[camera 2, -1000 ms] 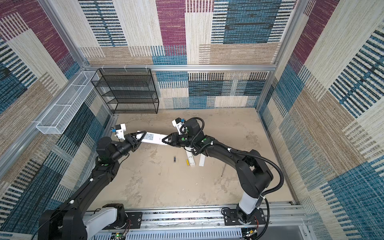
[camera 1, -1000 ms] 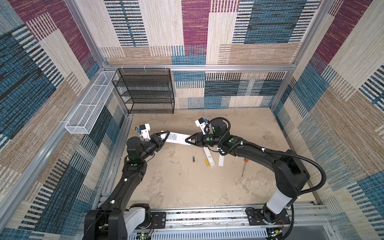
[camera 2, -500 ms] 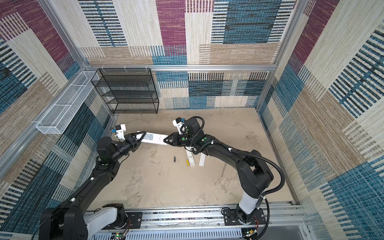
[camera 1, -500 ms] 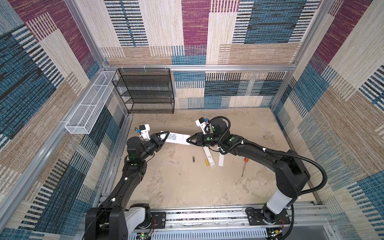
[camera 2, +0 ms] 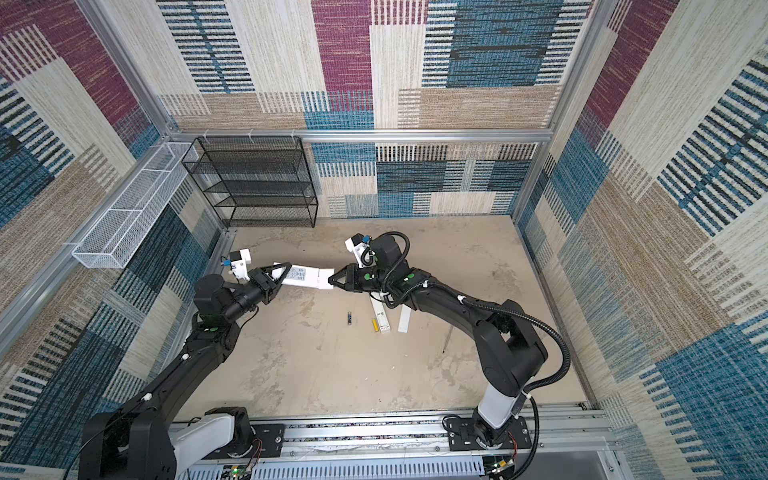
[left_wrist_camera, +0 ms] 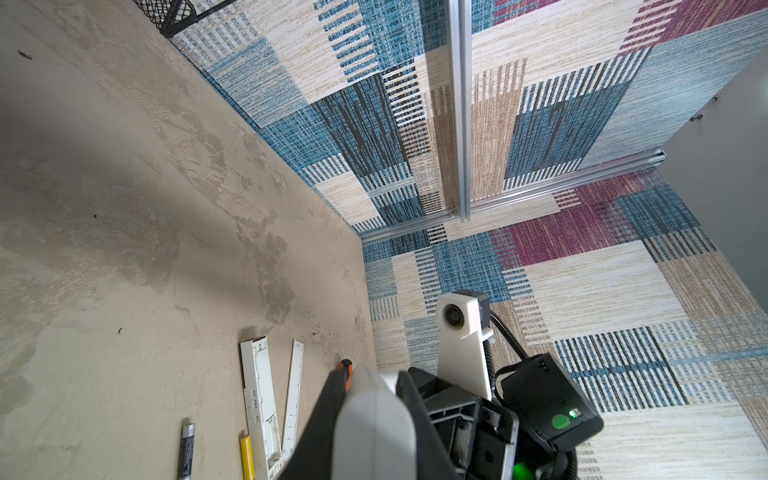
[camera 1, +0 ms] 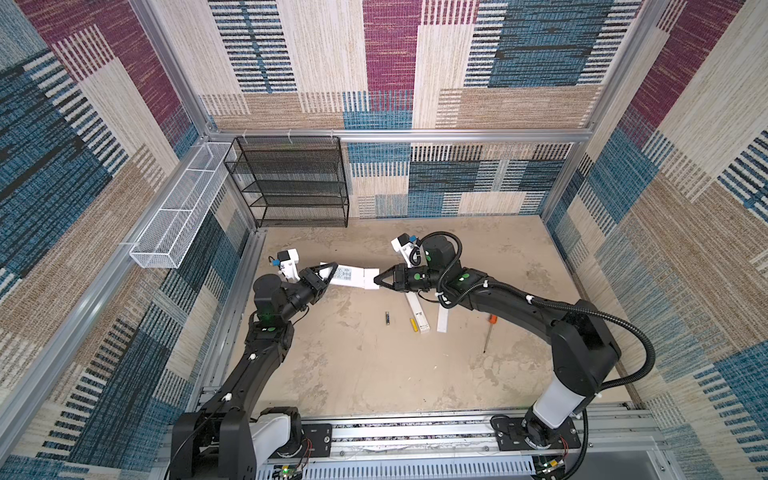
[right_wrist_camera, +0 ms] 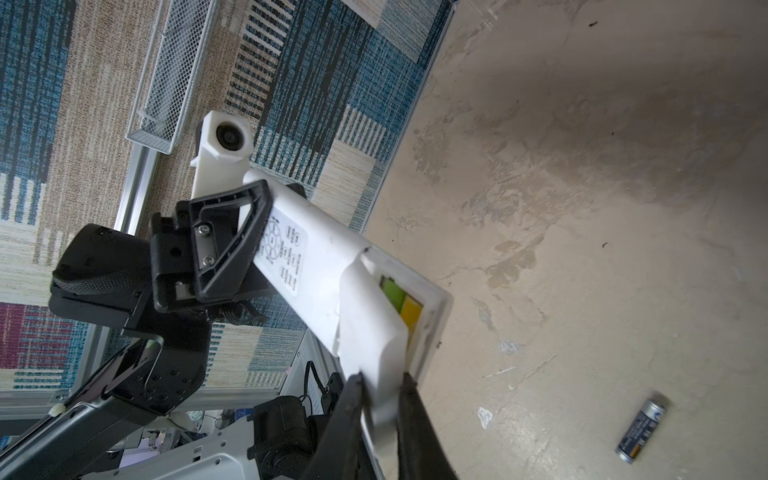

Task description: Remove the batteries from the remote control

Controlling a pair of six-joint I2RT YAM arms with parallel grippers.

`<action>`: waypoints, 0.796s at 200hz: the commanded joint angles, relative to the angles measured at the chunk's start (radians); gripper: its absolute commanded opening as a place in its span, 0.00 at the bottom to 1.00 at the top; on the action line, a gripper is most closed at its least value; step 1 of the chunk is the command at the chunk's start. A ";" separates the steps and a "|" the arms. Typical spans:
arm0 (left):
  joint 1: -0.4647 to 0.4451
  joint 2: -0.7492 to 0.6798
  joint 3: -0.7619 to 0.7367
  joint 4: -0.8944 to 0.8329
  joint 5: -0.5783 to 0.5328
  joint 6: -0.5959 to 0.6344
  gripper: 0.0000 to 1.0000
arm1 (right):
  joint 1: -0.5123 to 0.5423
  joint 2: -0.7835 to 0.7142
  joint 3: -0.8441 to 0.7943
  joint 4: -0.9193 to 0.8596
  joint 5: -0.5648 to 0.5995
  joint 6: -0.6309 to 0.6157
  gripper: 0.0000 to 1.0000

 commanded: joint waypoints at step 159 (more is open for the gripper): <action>0.000 0.005 -0.008 0.099 0.061 -0.053 0.00 | -0.002 0.040 0.015 0.105 -0.096 0.098 0.16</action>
